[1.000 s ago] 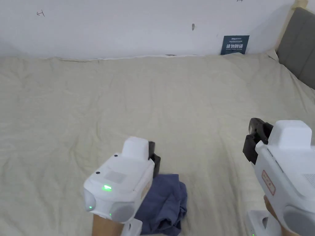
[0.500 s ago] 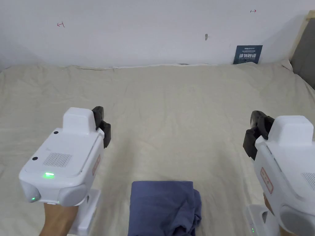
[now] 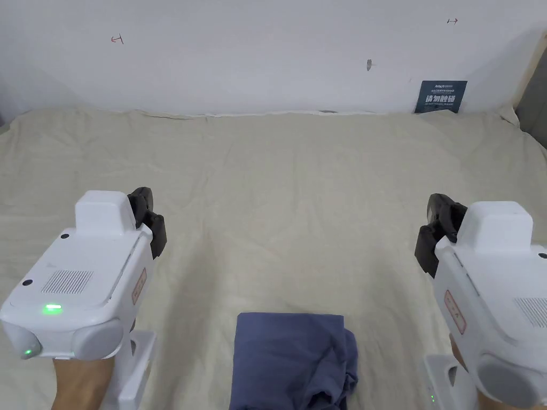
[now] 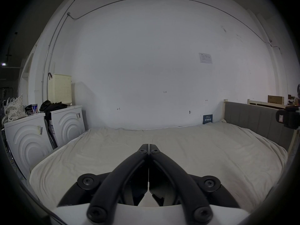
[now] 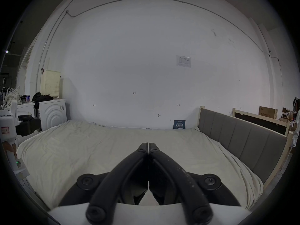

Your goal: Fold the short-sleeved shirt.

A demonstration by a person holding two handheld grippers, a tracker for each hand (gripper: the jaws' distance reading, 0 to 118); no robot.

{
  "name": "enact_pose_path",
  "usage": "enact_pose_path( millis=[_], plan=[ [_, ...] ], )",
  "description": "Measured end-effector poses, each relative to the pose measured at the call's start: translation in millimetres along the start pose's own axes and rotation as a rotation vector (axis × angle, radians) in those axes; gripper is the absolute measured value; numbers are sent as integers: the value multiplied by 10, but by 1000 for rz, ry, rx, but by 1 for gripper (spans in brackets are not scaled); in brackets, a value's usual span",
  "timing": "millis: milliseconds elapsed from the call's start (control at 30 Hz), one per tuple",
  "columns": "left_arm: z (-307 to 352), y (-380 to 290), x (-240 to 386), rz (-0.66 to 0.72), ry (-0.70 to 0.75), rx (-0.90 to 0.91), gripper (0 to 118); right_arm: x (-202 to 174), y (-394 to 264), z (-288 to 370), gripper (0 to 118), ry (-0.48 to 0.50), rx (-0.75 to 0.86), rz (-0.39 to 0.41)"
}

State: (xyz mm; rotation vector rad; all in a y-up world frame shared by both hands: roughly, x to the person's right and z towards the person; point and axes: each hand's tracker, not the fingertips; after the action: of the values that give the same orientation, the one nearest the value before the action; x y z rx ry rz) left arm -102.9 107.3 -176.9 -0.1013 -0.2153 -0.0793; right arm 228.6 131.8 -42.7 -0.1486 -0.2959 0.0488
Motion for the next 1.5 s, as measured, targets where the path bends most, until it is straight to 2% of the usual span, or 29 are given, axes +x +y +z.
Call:
enact_pose_path(
  millis=[133, 300, 400, 567, 833, 1033, 1133, 1167, 1200, 1267, 1333, 1367, 1500],
  plan=[
    [13, -31, -19, 8, -3, -8, 0, -109, -197, -100, 1, 27, -40, -14],
    [53, -66, -40, 7, -9, -21, 0, -386, -740, -321, 1, 123, -184, -12],
    [64, -101, -53, 8, -14, -32, 0, -577, -1129, -445, 1, 140, -261, 20],
    [73, -187, -61, 12, -33, -61, 0, -795, -1694, -552, 1, 160, -411, 26],
    [19, -375, -48, 48, -57, -126, 0, -914, -2381, -591, 1, 173, -581, 37],
    [-80, -586, -3, 108, -105, -234, 0, -914, -2506, -516, 1, 170, -562, 95],
    [-176, -742, 22, 197, -172, -351, 2, -866, -2525, -515, 1, 173, -558, 61],
    [-209, -805, 23, 231, -192, -389, 6, -851, -2538, -509, 1, 177, -552, 46],
    [-257, -884, 29, 266, -222, -448, 15, -841, -2543, -494, 1, 182, -545, 40],
    [-370, -1038, 68, 304, -264, -576, 57, -812, -2588, -512, 1, 184, -542, 42],
    [-490, -1233, 142, 309, -305, -730, 105, -813, -2583, -522, 1, 187, -546, 44],
    [-538, -1315, 175, 318, -319, -770, 116, -801, -2600, -533, 1, 187, -547, 39],
    [-721, -1664, 274, 378, -375, -909, 118, -771, -2625, -542, 1, 189, -548, 19]
  ],
)
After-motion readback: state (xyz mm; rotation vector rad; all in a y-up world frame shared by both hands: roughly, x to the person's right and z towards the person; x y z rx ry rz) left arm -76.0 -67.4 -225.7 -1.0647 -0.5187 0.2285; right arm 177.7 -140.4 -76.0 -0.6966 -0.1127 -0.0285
